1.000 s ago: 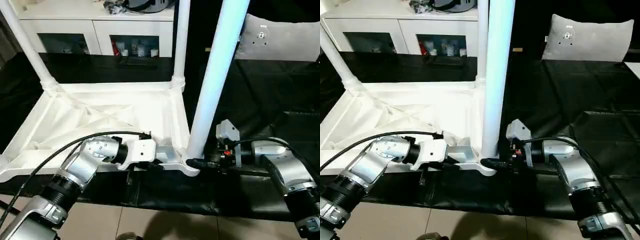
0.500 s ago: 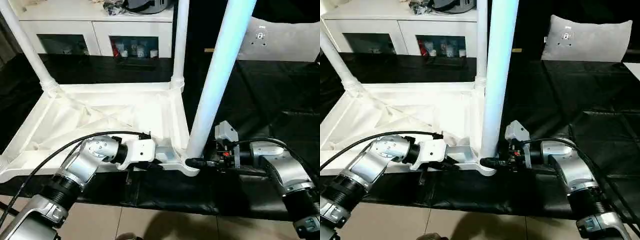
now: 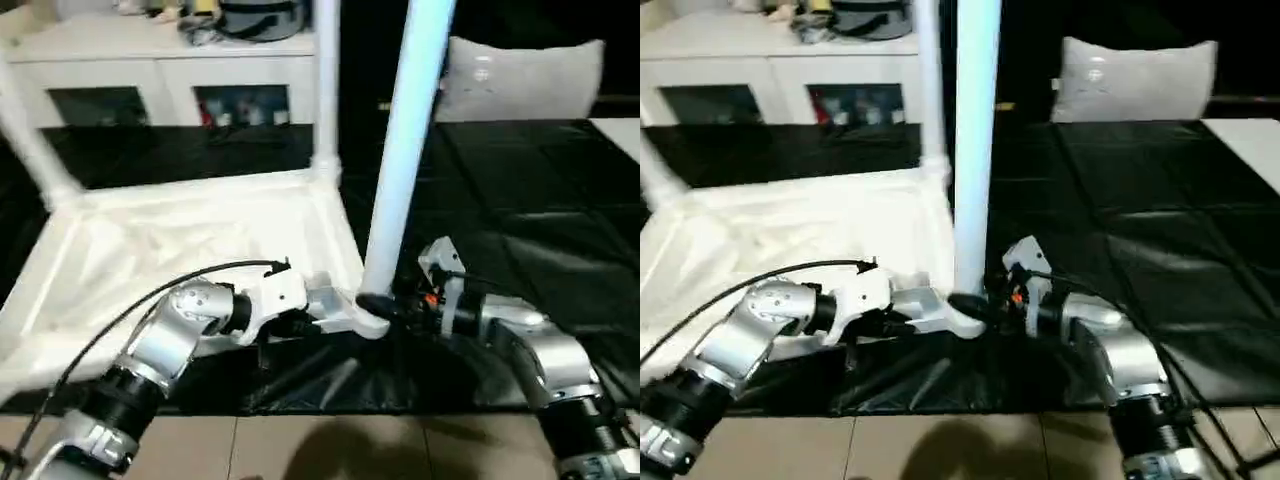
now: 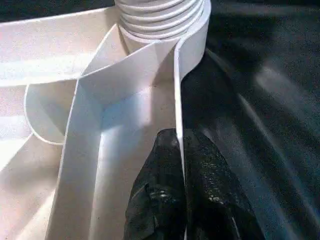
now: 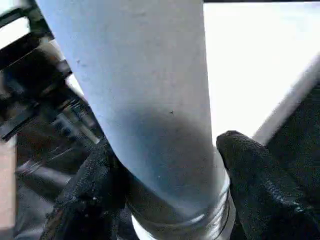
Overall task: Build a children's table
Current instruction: Rotate leg to tighten
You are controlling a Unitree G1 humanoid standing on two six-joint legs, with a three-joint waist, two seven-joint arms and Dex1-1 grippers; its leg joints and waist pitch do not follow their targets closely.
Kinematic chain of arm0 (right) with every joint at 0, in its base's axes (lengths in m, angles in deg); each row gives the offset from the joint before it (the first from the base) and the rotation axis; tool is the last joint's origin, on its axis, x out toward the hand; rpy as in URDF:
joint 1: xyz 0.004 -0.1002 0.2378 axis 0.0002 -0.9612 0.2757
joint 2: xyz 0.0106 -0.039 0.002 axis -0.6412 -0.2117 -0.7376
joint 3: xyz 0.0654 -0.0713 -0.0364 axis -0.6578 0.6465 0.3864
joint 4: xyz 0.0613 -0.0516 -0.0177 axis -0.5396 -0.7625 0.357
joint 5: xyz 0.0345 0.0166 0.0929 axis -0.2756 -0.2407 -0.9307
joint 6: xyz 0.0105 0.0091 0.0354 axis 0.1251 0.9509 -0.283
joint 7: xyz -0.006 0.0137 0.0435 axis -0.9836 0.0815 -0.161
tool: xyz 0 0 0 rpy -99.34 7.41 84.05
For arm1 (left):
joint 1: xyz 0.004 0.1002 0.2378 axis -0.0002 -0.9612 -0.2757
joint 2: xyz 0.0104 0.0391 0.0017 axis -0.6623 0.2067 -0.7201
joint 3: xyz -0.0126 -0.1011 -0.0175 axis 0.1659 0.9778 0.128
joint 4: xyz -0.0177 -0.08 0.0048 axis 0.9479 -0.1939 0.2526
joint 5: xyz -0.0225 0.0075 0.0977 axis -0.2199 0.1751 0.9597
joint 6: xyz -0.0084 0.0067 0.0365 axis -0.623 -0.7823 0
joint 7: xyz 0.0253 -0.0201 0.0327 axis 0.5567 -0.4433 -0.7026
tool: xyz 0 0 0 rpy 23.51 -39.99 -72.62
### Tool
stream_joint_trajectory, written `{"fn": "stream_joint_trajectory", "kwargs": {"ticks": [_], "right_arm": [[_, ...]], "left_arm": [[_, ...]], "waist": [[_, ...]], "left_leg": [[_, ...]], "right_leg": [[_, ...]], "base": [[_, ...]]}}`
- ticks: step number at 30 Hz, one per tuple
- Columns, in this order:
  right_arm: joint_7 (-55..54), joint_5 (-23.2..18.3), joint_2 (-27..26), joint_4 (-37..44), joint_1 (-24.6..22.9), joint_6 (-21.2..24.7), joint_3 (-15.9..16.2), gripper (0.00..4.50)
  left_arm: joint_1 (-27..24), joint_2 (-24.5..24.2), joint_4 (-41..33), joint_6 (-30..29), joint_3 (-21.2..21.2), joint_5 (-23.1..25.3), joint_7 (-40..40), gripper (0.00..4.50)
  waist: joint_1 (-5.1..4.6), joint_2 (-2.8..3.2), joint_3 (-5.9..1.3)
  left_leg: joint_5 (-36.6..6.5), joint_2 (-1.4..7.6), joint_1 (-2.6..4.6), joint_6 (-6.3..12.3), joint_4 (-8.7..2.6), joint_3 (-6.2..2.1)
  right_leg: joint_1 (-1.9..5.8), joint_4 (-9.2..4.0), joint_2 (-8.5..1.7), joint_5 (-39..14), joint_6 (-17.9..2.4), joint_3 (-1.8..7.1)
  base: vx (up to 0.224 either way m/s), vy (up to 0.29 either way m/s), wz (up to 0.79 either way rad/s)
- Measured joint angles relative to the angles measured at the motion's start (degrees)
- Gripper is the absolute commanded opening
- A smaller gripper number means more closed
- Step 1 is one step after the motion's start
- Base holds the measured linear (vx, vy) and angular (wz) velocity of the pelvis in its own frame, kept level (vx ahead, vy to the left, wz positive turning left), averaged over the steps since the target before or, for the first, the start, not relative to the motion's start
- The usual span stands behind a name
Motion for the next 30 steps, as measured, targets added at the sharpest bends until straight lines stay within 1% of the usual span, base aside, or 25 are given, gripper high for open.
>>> {"fn": "stream_joint_trajectory", "kwargs": {"ticks": [2, 3, 4, 5, 6, 7, 8, 9, 10, 11, 12, 13, 14, 15, 16, 17, 18, 19, 20, 21, 22, 23, 25, 27, 30], "right_arm": [[-4.0, 0.6, -1.4, -0.1, 0.2, 0.7, -0.9, 2.55], [-7.1, 1.1, -2.8, -0.1, 0.4, 1.6, -2.0, 2.55], [-10.8, 1.8, -4.6, -0.3, 0.7, 2.1, -3.3, 2.55], [-15.2, 2.5, -6.7, -1.0, 1.4, 2.3, -4.6, 2.55], [-19.8, 3.3, -8.5, -2.4, 2.4, 2.2, -5.7, 2.54], [-23.0, 3.8, -10.0, -3.1, 3.1, 1.7, -6.8, 2.54], [-25.6, 3.8, -10.9, -4.1, 3.4, 0.8, -7.8, 2.54], [-28.5, 4.0, -11.7, -5.6, 4.3, 0.0, -8.7, 2.54], [-30.1, 4.3, -12.4, -7.5, 6.3, -0.4, -8.7, 2.54], [-31.3, 4.4, -13.0, -8.9, 7.3, -0.9, -8.8, 2.54], [-32.4, 4.9, -13.8, -10.2, 8.1, -1.7, -8.7, 2.54], [-33.1, 5.1, -14.1, -10.7, 8.6, -2.3, -8.7, 2.54], [-33.6, 5.1, -14.4, -11.0, 8.8, -2.7, -9.0, 2.54], [-34.3, 5.2, -15.1, -11.7, 9.5, -2.9, -9.3, 2.54], [-34.8, 5.4, -15.5, -12.2, 10.0, -2.9, -9.4, 2.54], [-35.0, 5.6, -15.9, -12.7, 10.3, -3.1, -9.5, 2.54], [-35.1, 5.6, -16.1, -13.2, 10.6, -3.6, -9.5, 2.54], [-35.0, 5.6, -16.1, -13.4, 10.6, -4.0, -9.5, 2.89], [-34.8, 5.7, -16.1, -14.0, 10.6, -4.9, -9.5, 2.89], [-34.5, 5.8, -16.2, -14.7, 10.6, -6.3, -9.4, 3.1], [-34.2, 5.8, -16.1, -15.3, 10.6, -7.3, -9.4, 3.1], [-33.9, 5.7, -16.1, -15.7, 10.6, -8.0, -9.4, 3.29], [-33.4, 5.8, -16.0, -17.2, 10.0, -8.7, -9.4, 3.34], [-32.5, 5.8, -15.5, -17.1, 9.8, -9.3, -9.4, 3.69], [-27.8, 5.7, -12.6, -13.5, 7.3, -9.0, -7.9, 3.87]], "left_arm": [[-0.2, 1.9, -0.4, -2.1, 0.2, 1.0, -2.8, 0.0], [-0.2, 3.7, -0.7, -4.1, 0.5, 1.7, -5.3, 0.0], [-0.2, 6.1, -0.7, -6.3, 0.9, 2.5, -8.3, 0.0], [-0.2, 8.9, -0.6, -8.6, 1.6, 3.4, -11.9, 0.0], [0.1, 11.6, -0.3, -10.6, 1.9, 4.1, -15.8, 0.0], [0.6, 13.5, 0.2, -11.8, 2.0, 4.3, -18.0, 0.0], [1.5, 15.2, 1.3, -12.5, 1.9, 4.4, -20.1, 0.0], [2.1, 16.8, 2.0, -12.9, 1.2, 5.2, -22.7, 0.0], [2.6, 17.3, 2.2, -13.0, 1.1, 5.7, -23.9, 0.0], [2.7, 17.5, 2.5, -13.0, 1.3, 5.9, -24.7, 0.0], [2.7, 17.6, 2.7, -13.0, 1.2, 6.0, -25.2, 0.0], [2.9, 17.7, 2.8, -13.0, 1.3, 6.0, -25.4, 0.0], [3.0, 17.8, 2.7, -12.9, 1.3, 6.1, -25.8, 0.0], [3.3, 17.5, 2.7, -12.9, 1.5, 6.5, -25.9, 0.0], [3.4, 17.3, 2.7, -12.9, 1.6, 6.6, -25.9, 0.0], [3.4, 17.0, 2.7, -12.9, 1.7, 6.6, -25.9, 0.0], [3.5, 16.8, 2.7, -12.9, 1.8, 6.6, -26.0, 0.0], [3.6, 16.6, 2.7, -12.8, 1.8, 6.6, -26.3, 0.0], [3.6, 16.5, 2.7, -12.7, 1.9, 6.6, -26.5, 0.0], [3.7, 16.4, 2.9, -12.6, 1.9, 6.4, -26.6, 0.0], [3.7, 16.3, 3.0, -12.5, 2.0, 6.4, -26.6, 0.0], [3.7, 16.2, 3.1, -12.3, 2.0, 6.4, -26.6, 0.0], [3.9, 15.8, 3.5, -11.4, 1.9, 6.3, -26.3, 0.0], [4.2, 15.4, 3.8, -10.3, 1.8, 6.3, -25.8, 0.0], [5.2, 13.7, 5.3, -8.0, 1.8, 5.3, -24.3, 0.0]], "waist": [[-0.66, -0.01, 0.01], [-1.3, 0.02, 0.05], [-1.73, 0.19, 0.1], [-2.31, 0.39, 0.27], [-2.97, 1.04, 0.61], [-2.66, 1.43, 1.01], [-2.68, 1.1, 1.34], [-1.31, -0.93, 0.73], [-0.9, -1.89, 0.48], [-0.59, -1.72, 0.46], [0.48, -0.63, -0.08], [0.62, 0.28, -0.52], [0.53, 0.3, -0.59], [0.47, 0.09, -0.64], [0.42, 0.09, -0.69], [0.36, 0.14, -0.71], [0.35, 0.14, -0.71], [0.38, 0.1, -0.68], [0.4, 0.09, -0.68], [0.37, 0.06, -0.64], [0.34, 0.05, -0.63], [0.35, 0.03, -0.62], [0.43, 0.12, -0.49], [0.51, 0.33, -0.38], [0.68, 0.4, -0.32]], "left_leg": [[0.0, -0.03, -0.01, 0.01, 0.16, -0.09], [0.0, -0.04, 0.04, 0.03, 0.19, -0.29], [0.0, 0.01, 0.05, 0.04, 0.19, -0.49], [-0.1, 0.05, 0.09, 0.07, 0.2, -0.75], [-0.1, 0.33, 0.1, 0.09, 0.18, -1.29], [-0.1, 0.52, -0.3, 0.09, -0.11, -1.49], [-0.1, 0.33, -0.3, 0.08, -0.02, -1.21], [-0.1, 0.0, -0.15, 0.08, -0.14, 0.97], [0.0, -0.35, 0.15, -0.08, 0.38, 1.21], [-1.6, -0.98, -0.54, -0.41, 2.1, -0.45], [-1.8, -1.57, -1.12, -0.12, 3.0, -3.09], [-1.2, -1.41, -1.28, -1.07, 2.37, -3.82], [-1.1, -1.31, -1.32, -1.18, 1.91, -3.8], [-0.8, -0.69, -1.5, -1.46, 1.4, -3.77], [-0.7, -0.24, -1.66, -1.52, 1.28, -3.76], [-0.7, 0.02, -1.73, -1.56, 1.19, -3.71], [-0.6, 0.06, -1.76, -1.55, 1.01, -3.68], [-0.6, 0.06, -1.71, -1.51, 0.9, -3.5], [-0.6, 0.06, -1.64, -1.5, 0.88, -3.4], [-0.6, 0.06, -1.58, -1.5, 0.86, -3.28], [-0.6, 0.06, -1.56, -1.5, 0.83, -3.22], [-0.6, 0.06, -1.53, -1.5, 0.78, -3.15], [-0.6, 0.06, -1.56, -1.5, 0.6, -3.02], [-0.5, 0.1, -1.61, -1.41, 0.48, -2.93], [-0.5, 0.12, -1.86, -1.35, 0.4, -2.89]], "right_leg": [[-0.01, -0.09, -0.07, 0.0, 0.0, -0.14], [-0.09, -0.49, -0.16, 0.0, 0.1, -0.59], [0.13, -0.92, -0.36, 0.0, 0.1, -1.33], [0.47, -1.39, -0.83, 0.0, 0.1, -2.4], [1.37, -2.47, -1.12, -0.1, 0.1, -4.02], [2.15, -1.42, -1.31, -1.0, 0.2, -4.61], [1.73, 2.97, -1.89, -3.7, -0.7, -4.23], [2.41, 6.72, -2.2, -5.6, -0.9, -1.27], [1.48, 7.05, -2.48, -7.4, 1.7, 0.08], [0.94, 7.16, -2.62, -7.3, 1.6, -0.15], [0.89, 7.09, -2.57, -7.1, 1.4, -0.78], [0.65, 6.98, -2.43, -6.6, 1.2, -1.61], [0.59, 6.56, -2.01, -6.0, 1.0, -1.39], [0.6, 5.54, -1.38, -5.1, 0.3, -1.49], [0.66, 4.86, -0.87, -4.6, -0.1, -1.54], [0.71, 4.39, -0.66, -4.3, -0.1, -1.65], [0.72, 4.11, -0.59, -4.1, -0.2, -1.67], [0.71, 4.01, -0.63, -4.1, -0.2, -1.64], [0.72, 4.0, -0.66, -4.1, -0.2, -1.58], [0.72, 3.97, -0.69, -4.1, -0.2, -1.49], [0.72, 3.93, -0.71, -4.1, -0.2, -1.45], [0.72, 3.86, -0.71, -4.0, -0.1, -1.41], [0.7, 3.6, -0.73, -3.9, -0.1, -1.38], [0.7, 3.38, -0.73, -3.8, -0.1, -1.39], [0.57, 3.18, -0.72, -3.7, 0.0, -1.41]], "base": [[0.0, 0.0, 0.0], [-0.055, 0.023, -0.03], [-0.054, 0.031, -0.03], [-0.054, 0.031, -0.03], [-0.034, 0.054, -0.06], [-0.096, 0.042, -0.03], [-0.096, 0.042, -0.03], [-0.068, -0.028, 0.06], [0.059, -0.1, -0.11], [0.059, -0.1, -0.11], [0.118, -0.07, -0.45], [0.071, -0.021, -0.21], [0.071, -0.021, -0.21], [0.0, 0.0, 0.0], [0.0, 0.0, 0.0], [0.0, 0.0, 0.0], [0.0, 0.0, 0.0], [0.0, 0.0, 0.0], [0.0, 0.0, 0.0], [0.0, 0.0, 0.0], [0.0, 0.0, 0.0], [0.0, 0.0, 0.0], [0.0, 0.0, 0.0], [0.0, 0.0, 0.0], [0.0, 0.0, 0.0]]}}
